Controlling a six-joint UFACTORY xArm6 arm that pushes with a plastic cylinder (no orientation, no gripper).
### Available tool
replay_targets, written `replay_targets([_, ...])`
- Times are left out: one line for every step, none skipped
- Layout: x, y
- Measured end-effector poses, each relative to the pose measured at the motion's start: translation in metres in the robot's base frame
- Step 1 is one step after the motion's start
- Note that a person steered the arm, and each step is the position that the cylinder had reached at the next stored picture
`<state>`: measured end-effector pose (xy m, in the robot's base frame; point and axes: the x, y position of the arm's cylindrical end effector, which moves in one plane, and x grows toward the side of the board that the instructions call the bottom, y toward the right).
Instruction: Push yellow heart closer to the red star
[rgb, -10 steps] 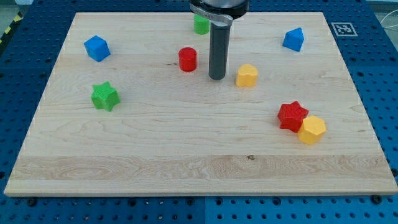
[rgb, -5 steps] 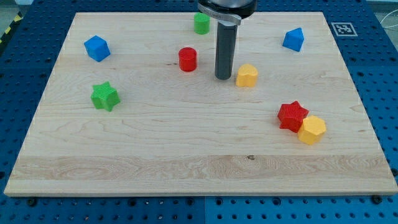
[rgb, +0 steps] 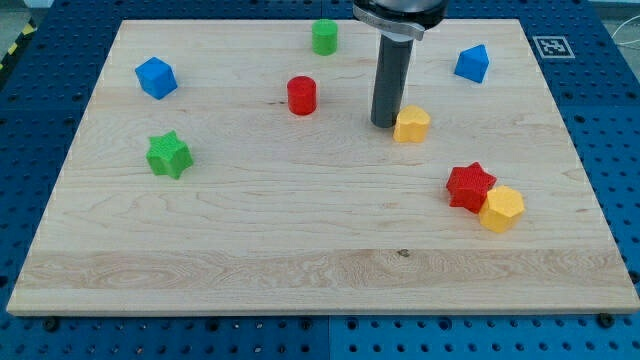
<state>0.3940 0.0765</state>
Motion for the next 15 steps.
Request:
replay_targets([0.000,0.009])
replay_targets([0.000,0.025])
replay_targets([0.001,0.036])
replay_targets([0.004,0.043])
replay_targets([0.015,0.043])
replay_targets([0.032,0.043])
replay_targets([0.042,0.045])
replay_targets([0.043,0.053])
replay_targets([0.031,0.063])
replay_targets([0.028,0.068])
replay_targets([0.036,0.068])
replay_targets([0.049,0.068])
replay_targets([0.053,0.068])
replay_targets([0.051,0.069])
replay_targets([0.036,0.072])
